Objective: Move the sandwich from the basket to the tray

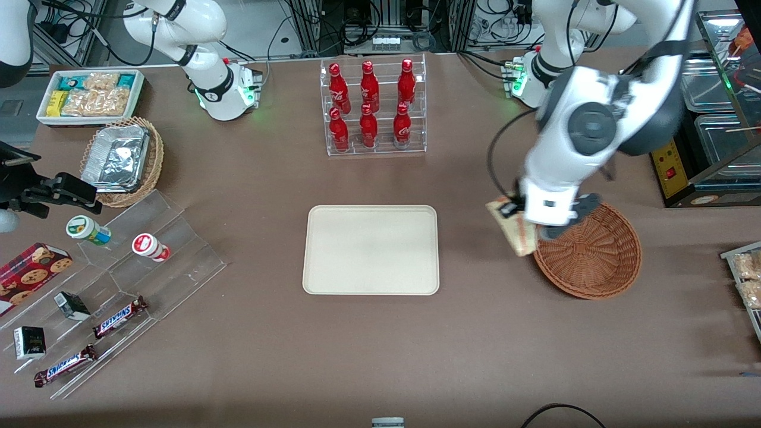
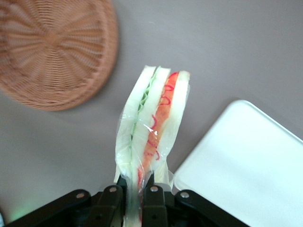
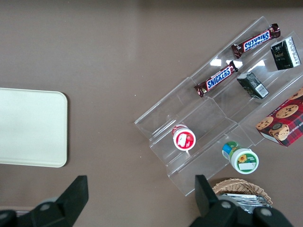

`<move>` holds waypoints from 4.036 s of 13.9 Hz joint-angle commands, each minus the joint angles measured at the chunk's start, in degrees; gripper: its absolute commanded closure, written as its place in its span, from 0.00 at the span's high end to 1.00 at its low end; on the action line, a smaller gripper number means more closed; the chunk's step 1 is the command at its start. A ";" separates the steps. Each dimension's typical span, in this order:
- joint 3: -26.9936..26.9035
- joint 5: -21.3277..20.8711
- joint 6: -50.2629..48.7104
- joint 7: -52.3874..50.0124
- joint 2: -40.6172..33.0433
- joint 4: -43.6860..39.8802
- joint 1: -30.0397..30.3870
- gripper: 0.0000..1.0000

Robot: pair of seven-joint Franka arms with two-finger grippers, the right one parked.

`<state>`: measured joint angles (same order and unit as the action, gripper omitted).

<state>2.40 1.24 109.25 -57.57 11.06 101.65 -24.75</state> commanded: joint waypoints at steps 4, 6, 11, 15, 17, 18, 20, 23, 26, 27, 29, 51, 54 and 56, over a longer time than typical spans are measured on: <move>-0.82 -1.76 5.87 0.08 11.69 -7.34 -11.00 0.07; -0.82 -3.78 8.24 0.09 15.38 -7.79 -13.47 0.07; -0.82 -7.03 13.97 0.18 22.42 -7.96 -16.82 0.07; -0.82 -7.47 16.34 3.33 24.88 -7.79 -17.87 0.07; -0.82 -7.39 16.43 3.43 25.07 -7.87 -17.96 0.07; -0.82 -7.39 16.43 3.34 25.24 -7.96 -17.96 0.07; -0.82 -7.48 16.87 2.99 25.85 -7.96 -17.96 0.11; -0.99 -7.48 18.36 2.29 25.95 -8.05 -17.79 0.73; -1.34 -7.30 18.10 2.20 25.51 -9.37 -17.35 1.00; -1.52 -7.21 17.67 1.94 24.64 -9.54 -17.26 1.00; -2.83 -7.21 15.57 -1.65 20.78 -9.90 -17.00 1.00; -27.55 -2.56 -14.68 29.96 -12.28 -5.16 -6.56 1.00; -15.46 -1.94 -14.60 32.78 -12.82 -4.18 6.77 1.00; -3.69 -0.45 -14.77 34.10 -12.73 -4.36 18.54 1.00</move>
<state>-10.92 -0.42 94.84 -25.21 -0.46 96.35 -15.69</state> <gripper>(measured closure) 0.000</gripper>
